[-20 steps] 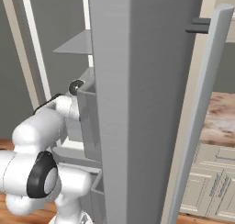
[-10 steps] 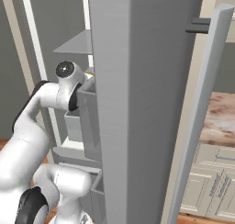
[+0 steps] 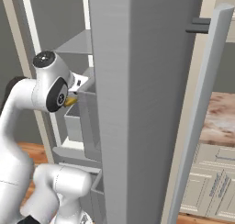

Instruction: Pick the tangerine and banana from the fridge and place them inside the tupperware on the counter.

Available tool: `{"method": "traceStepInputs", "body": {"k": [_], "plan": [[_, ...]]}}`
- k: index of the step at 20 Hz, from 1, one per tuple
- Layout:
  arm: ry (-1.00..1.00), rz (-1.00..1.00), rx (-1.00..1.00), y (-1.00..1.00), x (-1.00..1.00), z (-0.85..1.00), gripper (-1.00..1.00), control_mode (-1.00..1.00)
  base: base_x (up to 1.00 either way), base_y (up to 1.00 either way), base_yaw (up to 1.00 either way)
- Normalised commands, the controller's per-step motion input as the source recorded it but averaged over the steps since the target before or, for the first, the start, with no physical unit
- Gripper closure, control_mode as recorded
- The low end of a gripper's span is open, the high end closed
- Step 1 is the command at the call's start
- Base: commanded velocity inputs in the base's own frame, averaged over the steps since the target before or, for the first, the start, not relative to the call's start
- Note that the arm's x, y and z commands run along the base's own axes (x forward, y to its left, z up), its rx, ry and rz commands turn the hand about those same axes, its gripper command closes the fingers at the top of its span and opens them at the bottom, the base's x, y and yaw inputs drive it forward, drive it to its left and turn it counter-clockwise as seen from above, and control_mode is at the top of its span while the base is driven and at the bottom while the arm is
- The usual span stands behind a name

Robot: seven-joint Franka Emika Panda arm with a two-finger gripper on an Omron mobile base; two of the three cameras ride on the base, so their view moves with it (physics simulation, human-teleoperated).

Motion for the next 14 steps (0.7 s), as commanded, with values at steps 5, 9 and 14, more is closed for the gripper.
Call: {"method": "traceStepInputs", "body": {"k": [5, 9, 14], "plan": [[0.02, -0.08, 0.02, 0.00, -0.99, 0.30, 1.00, -1.00, 0.00, 0.00, 0.00], [0.01, -0.13, 0.08, 0.00, -0.86, 0.18, 1.00, -1.00, 0.00, 0.00, 0.00], [0.00, -0.03, 0.00, 0.00, -0.56, 0.00, 1.00, -1.00, 0.00, 0.00, 0.00]]}}
